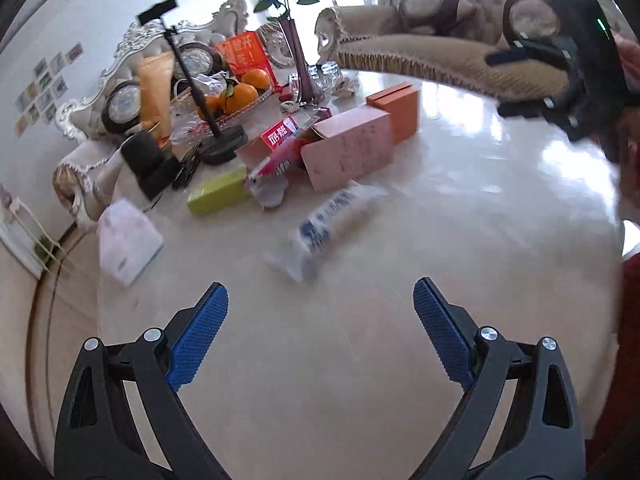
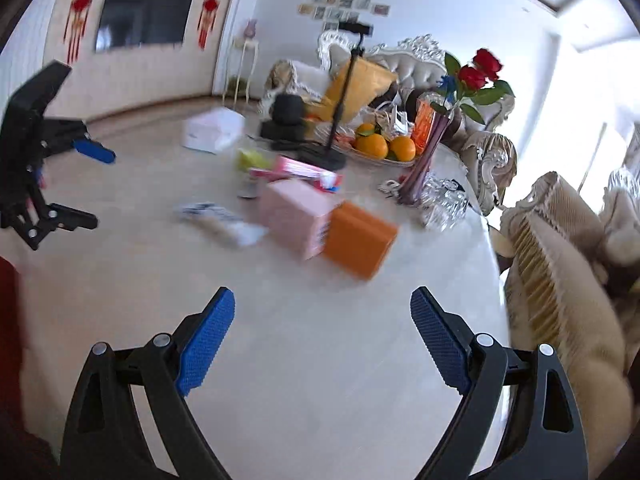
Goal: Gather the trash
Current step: 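Move both tools back to the table toward the white milk bag and orange box, then grasp the white milk-bread bag with the left tool while the right tool grasps the orange box, then carry the milk bag and orange box to the wastebasket and open both tools, then move both tools back to the table toward the yellow-green box and pink box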
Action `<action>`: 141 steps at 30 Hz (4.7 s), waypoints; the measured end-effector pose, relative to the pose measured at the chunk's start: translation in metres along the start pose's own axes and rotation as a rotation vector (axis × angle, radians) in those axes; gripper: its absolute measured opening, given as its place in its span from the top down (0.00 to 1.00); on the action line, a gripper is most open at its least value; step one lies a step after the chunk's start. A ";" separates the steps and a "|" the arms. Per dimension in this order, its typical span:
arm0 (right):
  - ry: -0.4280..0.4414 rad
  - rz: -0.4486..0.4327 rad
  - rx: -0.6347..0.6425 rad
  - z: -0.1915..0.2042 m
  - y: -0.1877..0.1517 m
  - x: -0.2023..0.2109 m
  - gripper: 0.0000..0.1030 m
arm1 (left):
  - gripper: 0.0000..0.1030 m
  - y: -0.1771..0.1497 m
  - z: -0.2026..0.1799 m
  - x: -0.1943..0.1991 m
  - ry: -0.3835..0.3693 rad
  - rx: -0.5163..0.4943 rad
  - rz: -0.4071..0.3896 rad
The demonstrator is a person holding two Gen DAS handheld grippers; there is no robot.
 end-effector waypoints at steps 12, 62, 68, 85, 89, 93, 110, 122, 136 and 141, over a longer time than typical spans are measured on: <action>0.047 0.159 0.133 -0.031 0.012 -0.108 0.17 | 0.11 0.034 0.015 -0.087 -0.069 -0.065 0.063; 0.504 0.352 -0.629 0.241 -0.206 0.152 0.72 | 0.69 -0.273 -0.216 0.103 -0.429 0.451 0.164; 0.433 0.553 -0.584 0.280 -0.265 0.112 0.72 | 0.69 -0.315 -0.227 0.051 -0.338 0.469 0.329; 0.370 0.649 -0.555 0.299 -0.293 0.096 0.24 | 0.20 -0.335 -0.225 0.026 -0.257 0.525 0.419; 0.368 0.645 -0.580 0.293 -0.295 0.096 0.24 | 0.20 -0.331 -0.224 0.028 -0.250 0.514 0.406; 0.365 0.635 -0.583 0.295 -0.291 0.096 0.24 | 0.20 -0.332 -0.221 0.029 -0.248 0.515 0.403; 0.269 0.012 -0.370 0.170 -0.107 0.172 0.22 | 0.20 -0.191 -0.150 0.153 -0.264 0.312 -0.036; 0.107 0.024 -0.147 0.062 0.002 -0.012 0.18 | 0.20 -0.043 0.044 0.053 0.027 0.154 -0.046; 0.255 0.122 -0.105 0.052 0.043 -0.128 0.18 | 0.20 0.052 0.145 -0.086 -0.050 0.015 0.010; 0.339 0.145 -0.134 0.052 0.045 -0.135 0.18 | 0.20 0.072 0.156 -0.120 -0.113 -0.123 0.079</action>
Point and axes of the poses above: each gripper's, at about its wrist camera, not at the fingertips, and x roughly against the way its jaws point, z to its left, y to its top, the point moved 5 cm from there along -x, roughly the way its jaws point, and after that the axes turned 5 degrees about -y, right-handed, at the moved point
